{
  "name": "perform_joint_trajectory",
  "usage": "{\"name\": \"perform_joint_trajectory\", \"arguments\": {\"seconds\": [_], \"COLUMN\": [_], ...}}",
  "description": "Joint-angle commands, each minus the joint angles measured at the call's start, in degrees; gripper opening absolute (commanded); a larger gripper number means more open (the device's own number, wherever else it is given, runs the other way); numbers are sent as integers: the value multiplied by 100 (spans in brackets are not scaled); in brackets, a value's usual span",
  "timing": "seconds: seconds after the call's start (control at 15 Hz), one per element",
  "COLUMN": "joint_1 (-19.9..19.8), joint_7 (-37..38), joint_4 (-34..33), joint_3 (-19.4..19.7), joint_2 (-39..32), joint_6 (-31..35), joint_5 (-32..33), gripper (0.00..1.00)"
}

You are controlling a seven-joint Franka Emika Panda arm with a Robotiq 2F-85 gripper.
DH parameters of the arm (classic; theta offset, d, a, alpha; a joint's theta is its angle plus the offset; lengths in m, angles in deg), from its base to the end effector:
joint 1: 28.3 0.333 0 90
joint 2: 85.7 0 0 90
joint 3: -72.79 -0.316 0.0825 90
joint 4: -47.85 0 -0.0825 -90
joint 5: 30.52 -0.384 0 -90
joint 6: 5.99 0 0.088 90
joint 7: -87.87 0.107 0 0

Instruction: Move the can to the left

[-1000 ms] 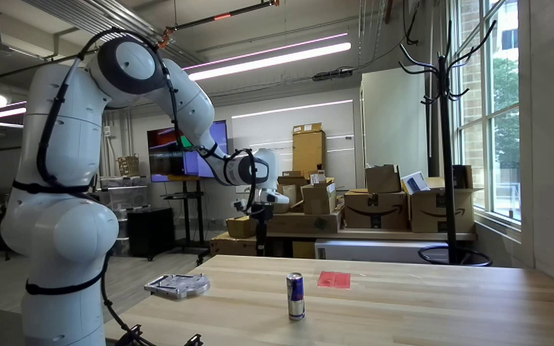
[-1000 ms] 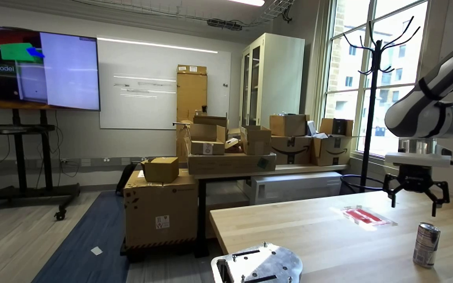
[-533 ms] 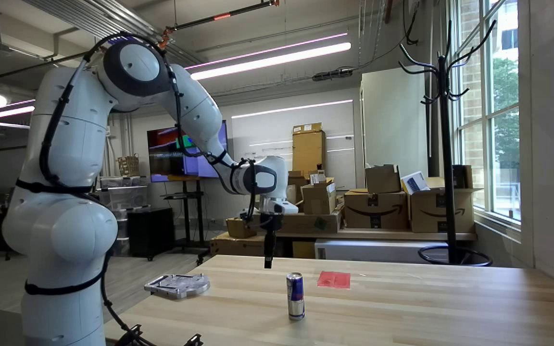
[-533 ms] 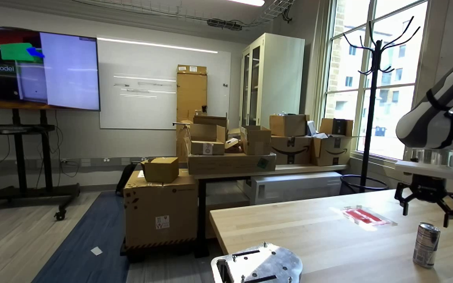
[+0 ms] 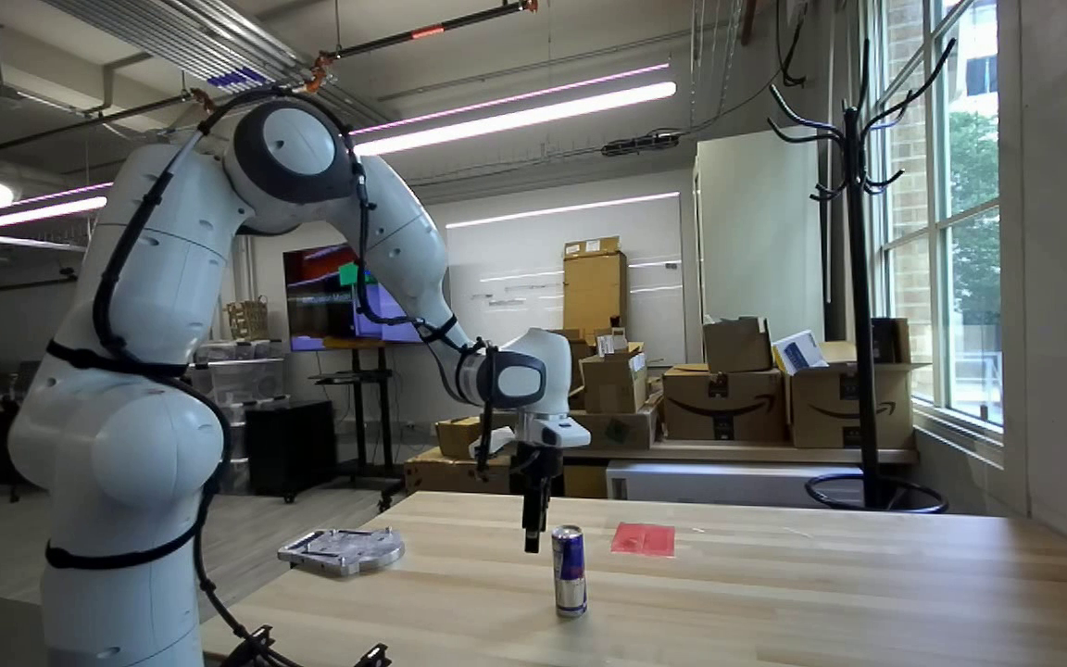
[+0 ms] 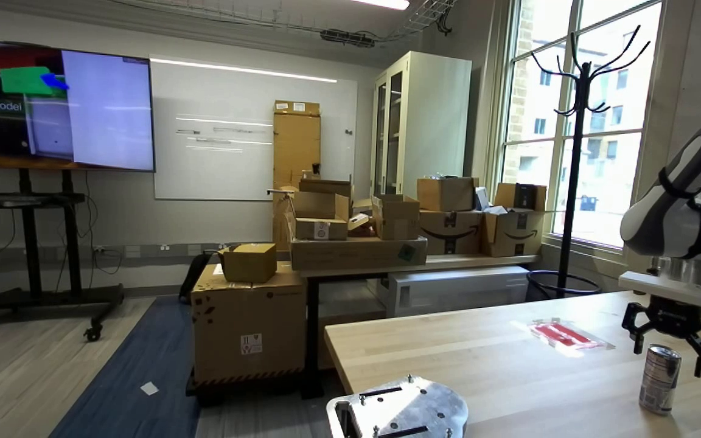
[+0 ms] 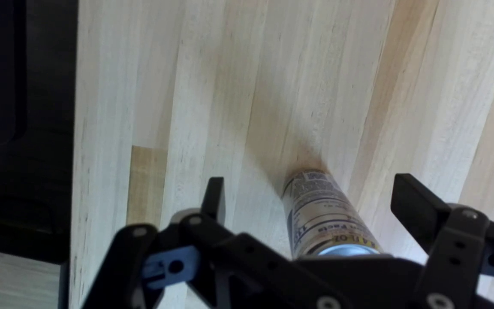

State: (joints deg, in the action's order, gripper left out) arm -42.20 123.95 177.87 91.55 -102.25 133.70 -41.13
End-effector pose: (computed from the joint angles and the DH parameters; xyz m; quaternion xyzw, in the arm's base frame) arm 0.4412 -0.2859 0.2287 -0.7831 0.6199 0.0494 0.0086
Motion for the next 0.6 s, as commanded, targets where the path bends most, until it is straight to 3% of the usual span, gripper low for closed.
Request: {"name": "perform_joint_trajectory", "arguments": {"seconds": [0.0, 0.53], "joint_1": [-100, -50], "joint_7": [-140, -219], "joint_4": [-91, -409], "joint_3": [77, 31], "joint_2": [-157, -303], "joint_6": [190, 321], "joint_5": [-51, -93], "gripper": [100, 100]}}
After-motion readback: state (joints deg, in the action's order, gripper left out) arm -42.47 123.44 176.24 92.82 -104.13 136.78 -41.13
